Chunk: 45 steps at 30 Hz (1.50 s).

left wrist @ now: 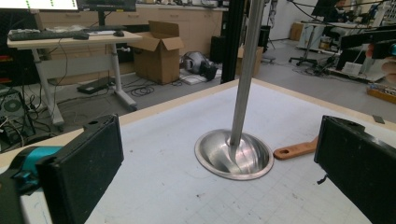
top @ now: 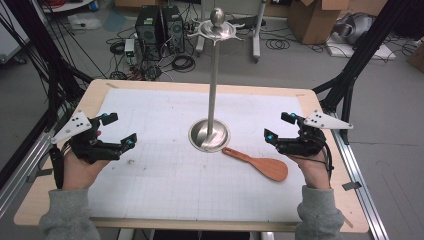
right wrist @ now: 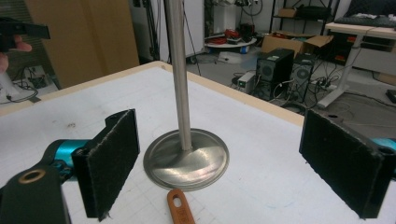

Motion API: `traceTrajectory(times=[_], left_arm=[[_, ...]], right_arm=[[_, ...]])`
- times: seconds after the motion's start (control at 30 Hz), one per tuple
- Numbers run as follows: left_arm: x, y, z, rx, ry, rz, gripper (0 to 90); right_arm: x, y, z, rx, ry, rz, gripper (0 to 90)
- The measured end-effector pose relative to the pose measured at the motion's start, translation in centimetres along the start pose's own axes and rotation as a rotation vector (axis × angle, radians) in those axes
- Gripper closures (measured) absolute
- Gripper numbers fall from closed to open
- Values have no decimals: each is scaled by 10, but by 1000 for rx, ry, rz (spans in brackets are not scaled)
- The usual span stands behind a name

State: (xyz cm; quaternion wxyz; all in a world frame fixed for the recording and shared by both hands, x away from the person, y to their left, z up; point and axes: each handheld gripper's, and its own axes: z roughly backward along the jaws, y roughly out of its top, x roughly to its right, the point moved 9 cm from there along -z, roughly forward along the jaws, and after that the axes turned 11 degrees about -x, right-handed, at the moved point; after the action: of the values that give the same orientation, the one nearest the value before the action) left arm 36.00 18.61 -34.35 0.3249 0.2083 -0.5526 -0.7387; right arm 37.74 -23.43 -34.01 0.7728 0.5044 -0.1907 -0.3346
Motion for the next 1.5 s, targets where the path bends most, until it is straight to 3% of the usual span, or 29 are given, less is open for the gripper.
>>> traceTrajectory(times=[0.2, 0.4, 0.7, 1.23, 1.5], left_arm=[[2, 0, 0, -6, 1, -5, 17], [3, 0, -2, -9, -4, -6, 18], [4, -2, -4, -21, -5, -7, 18], [4, -8, -3, -39, 2, -3, 17], [2, -9, -1, -41, 10, 2, 18]], right_arm=[[0, 5, 3, 55, -5, 4, 109], [0, 5, 2, 52, -18, 16, 109], [2, 0, -4, 16, -24, 36, 109], [2, -11, -21, -57, 16, 46, 139], [2, -21, -33, -104, 36, 55, 240]])
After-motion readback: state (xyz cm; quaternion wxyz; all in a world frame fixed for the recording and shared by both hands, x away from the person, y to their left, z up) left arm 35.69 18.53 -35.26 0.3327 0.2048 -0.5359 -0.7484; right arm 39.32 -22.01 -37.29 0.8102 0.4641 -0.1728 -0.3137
